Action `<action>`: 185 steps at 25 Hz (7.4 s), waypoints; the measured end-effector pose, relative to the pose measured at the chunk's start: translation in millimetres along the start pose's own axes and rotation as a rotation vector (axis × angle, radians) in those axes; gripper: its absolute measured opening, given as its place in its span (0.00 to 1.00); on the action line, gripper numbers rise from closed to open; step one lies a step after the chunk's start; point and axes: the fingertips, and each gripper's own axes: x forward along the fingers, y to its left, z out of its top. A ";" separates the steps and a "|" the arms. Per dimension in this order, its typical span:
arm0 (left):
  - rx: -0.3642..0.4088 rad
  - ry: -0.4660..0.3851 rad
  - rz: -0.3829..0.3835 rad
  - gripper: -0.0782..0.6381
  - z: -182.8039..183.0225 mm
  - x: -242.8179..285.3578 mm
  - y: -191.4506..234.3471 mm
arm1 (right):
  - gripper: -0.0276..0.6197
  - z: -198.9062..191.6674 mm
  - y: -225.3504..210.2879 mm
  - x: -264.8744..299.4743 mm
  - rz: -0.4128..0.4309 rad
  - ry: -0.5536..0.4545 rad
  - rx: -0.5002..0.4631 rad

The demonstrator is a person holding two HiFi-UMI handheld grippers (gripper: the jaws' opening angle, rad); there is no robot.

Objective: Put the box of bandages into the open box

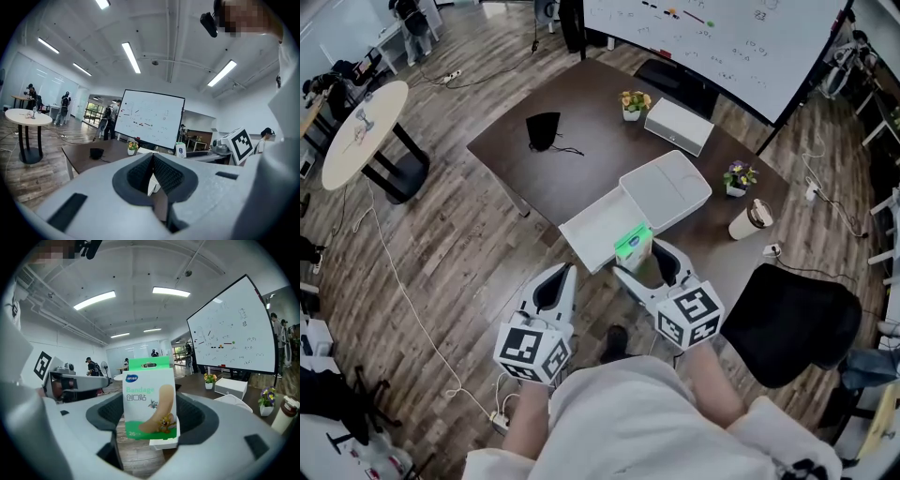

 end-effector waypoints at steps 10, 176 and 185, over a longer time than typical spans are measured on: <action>0.001 0.016 0.051 0.12 -9.0 11.8 -0.4 | 0.59 -7.8 -9.4 18.7 0.071 0.031 0.004; -0.009 0.311 -0.383 0.12 -31.9 143.6 171.1 | 0.59 -232.4 -108.0 200.9 -0.302 0.968 -0.048; 0.012 0.320 -0.407 0.12 -35.6 137.0 159.1 | 0.54 -212.2 -101.2 192.8 -0.322 0.895 -0.059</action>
